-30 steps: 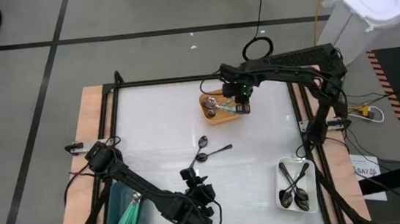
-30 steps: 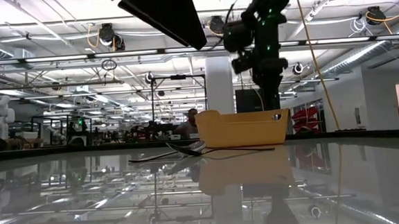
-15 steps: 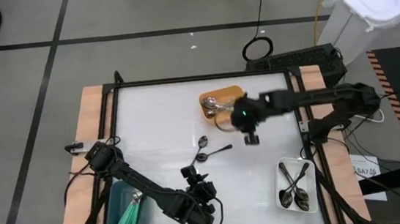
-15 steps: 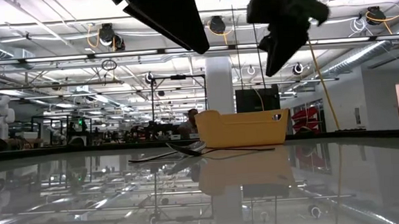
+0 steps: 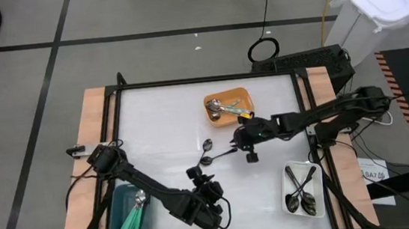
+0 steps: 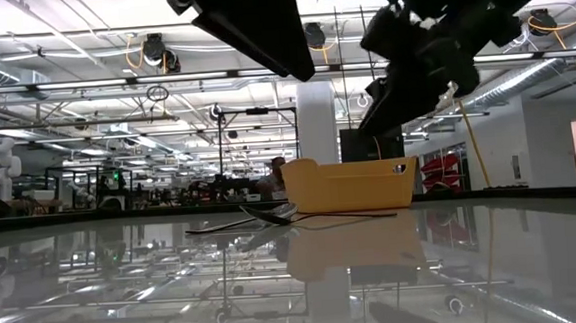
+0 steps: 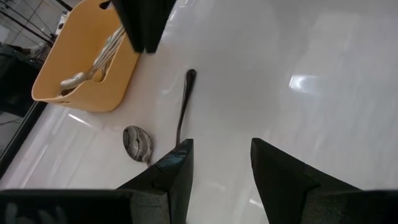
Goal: Sort silverware by color (type)
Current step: Put the black spoon into the white bin
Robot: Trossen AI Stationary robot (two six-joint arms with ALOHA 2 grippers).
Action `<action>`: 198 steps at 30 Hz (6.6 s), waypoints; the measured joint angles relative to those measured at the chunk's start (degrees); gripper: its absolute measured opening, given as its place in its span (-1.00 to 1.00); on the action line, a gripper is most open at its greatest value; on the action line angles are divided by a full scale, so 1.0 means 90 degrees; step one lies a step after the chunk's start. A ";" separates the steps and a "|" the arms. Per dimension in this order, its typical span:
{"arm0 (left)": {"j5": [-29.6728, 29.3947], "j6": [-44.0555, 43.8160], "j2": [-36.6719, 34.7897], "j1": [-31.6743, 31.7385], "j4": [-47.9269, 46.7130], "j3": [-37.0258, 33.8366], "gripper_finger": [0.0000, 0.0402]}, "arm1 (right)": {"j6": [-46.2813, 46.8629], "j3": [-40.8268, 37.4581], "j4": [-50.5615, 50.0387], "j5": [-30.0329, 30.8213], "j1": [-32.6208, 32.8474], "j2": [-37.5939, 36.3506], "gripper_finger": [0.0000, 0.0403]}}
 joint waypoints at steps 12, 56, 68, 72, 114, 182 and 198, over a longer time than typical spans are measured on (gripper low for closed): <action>0.0000 0.0153 0.0000 -0.0035 0.0177 0.0000 -0.20 | -0.0505 0.0199 0.1326 0.0131 -0.0017 0.1515 -0.66; -0.0123 -0.0222 -0.0002 -0.0414 0.0047 0.0000 -0.20 | 0.0134 0.2008 -0.0352 -0.0308 0.0380 0.3316 -0.06; -0.0129 0.0043 -0.0002 -0.0244 0.0056 0.0000 -0.20 | 0.0171 0.2008 -0.0515 -0.0384 0.0349 0.3485 -0.79; -0.0129 0.0090 -0.0002 -0.0246 0.0056 0.0000 -0.20 | 0.0619 0.2006 -0.0921 -0.0153 0.0464 0.3363 -0.95; -0.0063 -0.0582 -0.0002 -0.1063 0.1725 -0.0002 -0.20 | 0.4078 0.4209 -0.7925 0.2453 0.5416 0.0074 -0.98; 0.0061 -0.0736 -0.0002 -0.1135 0.2032 -0.0002 -0.20 | 0.0882 0.2791 -0.8201 0.0617 0.6710 0.0497 -0.97; 0.0063 -0.0760 -0.0002 -0.1135 0.2032 -0.0002 -0.20 | 0.2298 0.2560 -0.7870 0.0616 0.6708 0.0495 -0.75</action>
